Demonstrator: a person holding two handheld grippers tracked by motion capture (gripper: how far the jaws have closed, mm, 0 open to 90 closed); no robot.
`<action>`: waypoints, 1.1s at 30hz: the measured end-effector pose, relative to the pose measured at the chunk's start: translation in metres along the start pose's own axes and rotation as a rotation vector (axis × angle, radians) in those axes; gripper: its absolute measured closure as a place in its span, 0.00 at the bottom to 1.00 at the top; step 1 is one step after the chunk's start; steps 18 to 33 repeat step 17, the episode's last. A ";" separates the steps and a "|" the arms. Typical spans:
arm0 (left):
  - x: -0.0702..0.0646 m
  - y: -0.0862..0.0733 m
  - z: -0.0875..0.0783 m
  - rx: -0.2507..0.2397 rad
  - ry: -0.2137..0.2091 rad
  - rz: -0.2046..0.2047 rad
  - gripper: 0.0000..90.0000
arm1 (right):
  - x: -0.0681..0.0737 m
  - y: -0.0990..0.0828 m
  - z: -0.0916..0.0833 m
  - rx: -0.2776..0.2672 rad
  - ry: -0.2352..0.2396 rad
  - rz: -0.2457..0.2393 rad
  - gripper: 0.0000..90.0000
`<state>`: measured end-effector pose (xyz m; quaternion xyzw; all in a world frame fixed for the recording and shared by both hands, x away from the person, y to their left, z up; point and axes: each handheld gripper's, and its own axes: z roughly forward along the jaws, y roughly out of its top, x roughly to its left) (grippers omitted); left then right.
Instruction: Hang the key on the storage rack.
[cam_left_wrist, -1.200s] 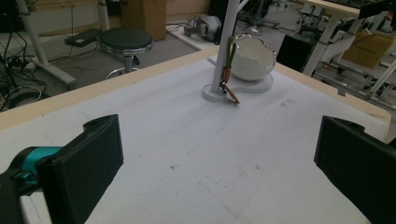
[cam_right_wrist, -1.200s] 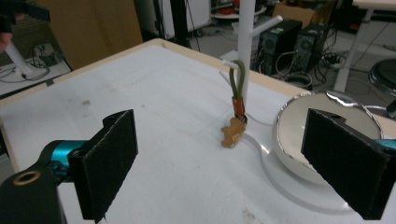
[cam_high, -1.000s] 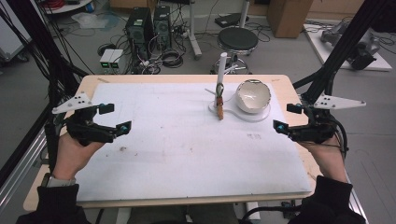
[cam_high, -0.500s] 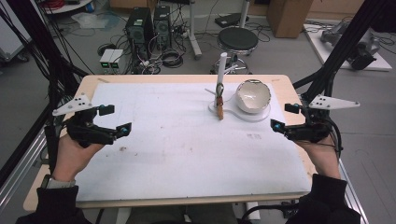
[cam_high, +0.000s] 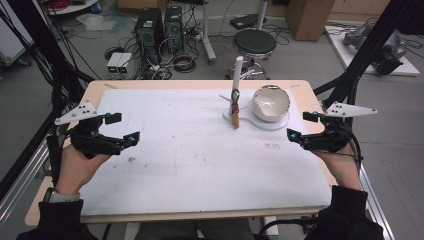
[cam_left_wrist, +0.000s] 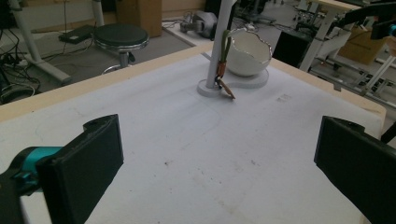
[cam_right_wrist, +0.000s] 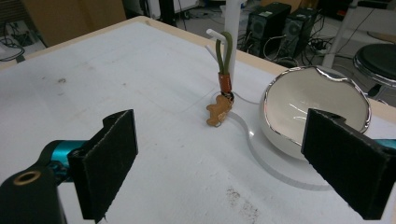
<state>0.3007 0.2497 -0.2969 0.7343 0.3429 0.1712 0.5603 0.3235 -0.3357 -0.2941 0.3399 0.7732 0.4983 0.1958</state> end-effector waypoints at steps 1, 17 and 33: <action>0.000 0.000 0.000 0.001 0.001 -0.002 0.02 | 0.000 0.000 0.000 -0.005 -0.002 -0.003 0.11; 0.002 -0.002 0.010 0.027 -0.001 -0.007 0.02 | 0.003 -0.003 0.001 0.012 -0.001 -0.010 0.11; 0.002 -0.002 0.010 0.027 -0.001 -0.007 0.02 | 0.003 -0.003 0.001 0.012 -0.001 -0.010 0.11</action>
